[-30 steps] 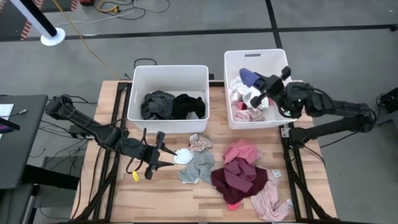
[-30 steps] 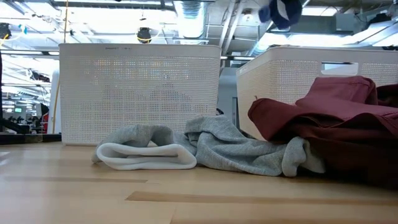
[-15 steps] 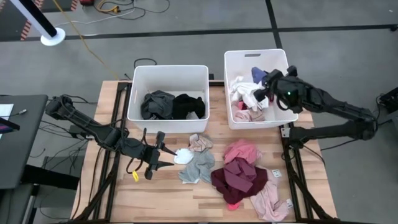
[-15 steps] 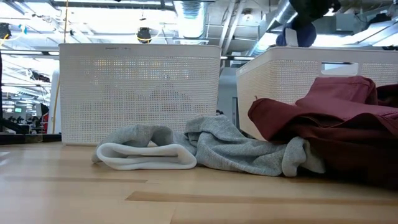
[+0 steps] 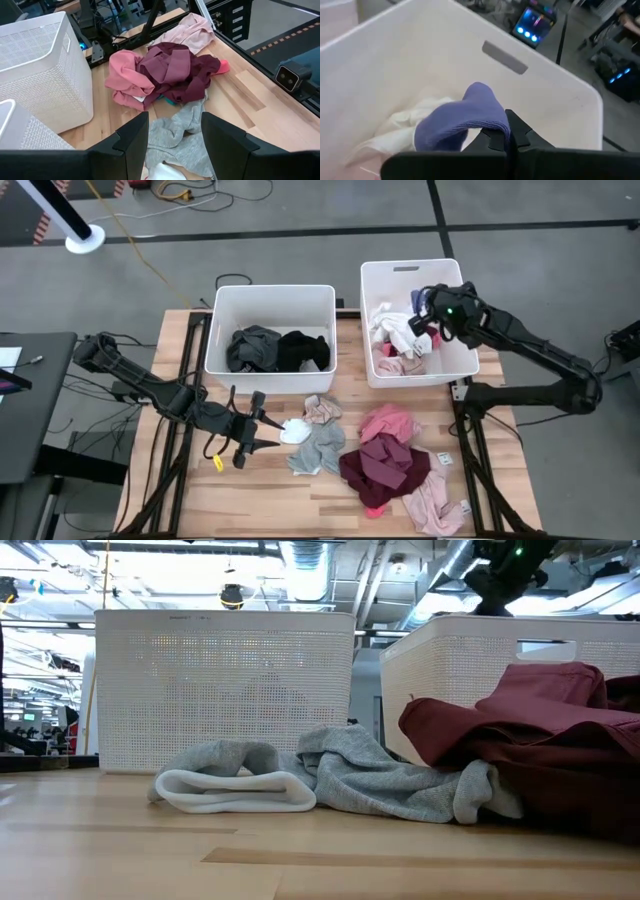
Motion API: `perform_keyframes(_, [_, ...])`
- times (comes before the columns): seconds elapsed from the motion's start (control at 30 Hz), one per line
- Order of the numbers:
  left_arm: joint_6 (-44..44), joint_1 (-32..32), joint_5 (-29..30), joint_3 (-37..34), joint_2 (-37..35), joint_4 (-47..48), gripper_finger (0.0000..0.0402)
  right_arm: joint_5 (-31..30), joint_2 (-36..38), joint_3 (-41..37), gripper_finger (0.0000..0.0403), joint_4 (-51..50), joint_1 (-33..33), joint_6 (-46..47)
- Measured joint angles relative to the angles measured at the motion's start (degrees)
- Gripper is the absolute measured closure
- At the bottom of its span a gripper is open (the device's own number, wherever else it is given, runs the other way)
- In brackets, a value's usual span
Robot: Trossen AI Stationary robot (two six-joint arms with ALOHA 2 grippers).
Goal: Sort clothes
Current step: Put the blue sock into the right white laundry organizer
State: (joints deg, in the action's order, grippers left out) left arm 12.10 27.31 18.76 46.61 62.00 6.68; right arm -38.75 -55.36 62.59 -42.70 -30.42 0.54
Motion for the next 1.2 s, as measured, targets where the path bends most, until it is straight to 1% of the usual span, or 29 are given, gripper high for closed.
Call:
perform_keyframes(0.17, [-0.4,0.0,0.0,0.0,0.0,0.0,0.0224,1.6,-2.2,0.0,0.0403,-0.2,-2.8,0.0])
perform_keyframes(0.33, [-1.5,0.0,0.0,0.0,0.0,0.0,0.0224,3.1,-4.0,0.0,0.0396,-0.4,-4.3,-0.3])
perform_keyframes(0.7, [-9.1,0.1,-0.5,0.0,0.0,1.4,0.0224,4.3,-8.5,0.0,0.0394,-1.3,-7.2,1.0])
perform_keyframes(0.87, [-11.9,1.3,-0.5,0.0,0.0,3.0,0.0224,5.3,-10.5,0.0,0.039,-3.4,-8.8,3.0])
perform_keyframes(0.93, [-12.4,2.0,-0.5,0.0,0.0,3.4,0.0224,6.0,-11.1,-0.1,0.038,-3.9,-9.4,4.3])
perform_keyframes(1.0, [-12.8,2.7,-0.5,0.0,0.0,3.4,0.0224,6.1,-11.5,-0.1,0.036,-4.4,-9.9,5.0])
perform_keyframes(1.2, [-13.5,4.3,-0.3,0.0,0.0,3.4,0.0224,6.6,-11.4,-0.1,0.0275,-4.7,-9.9,6.0])
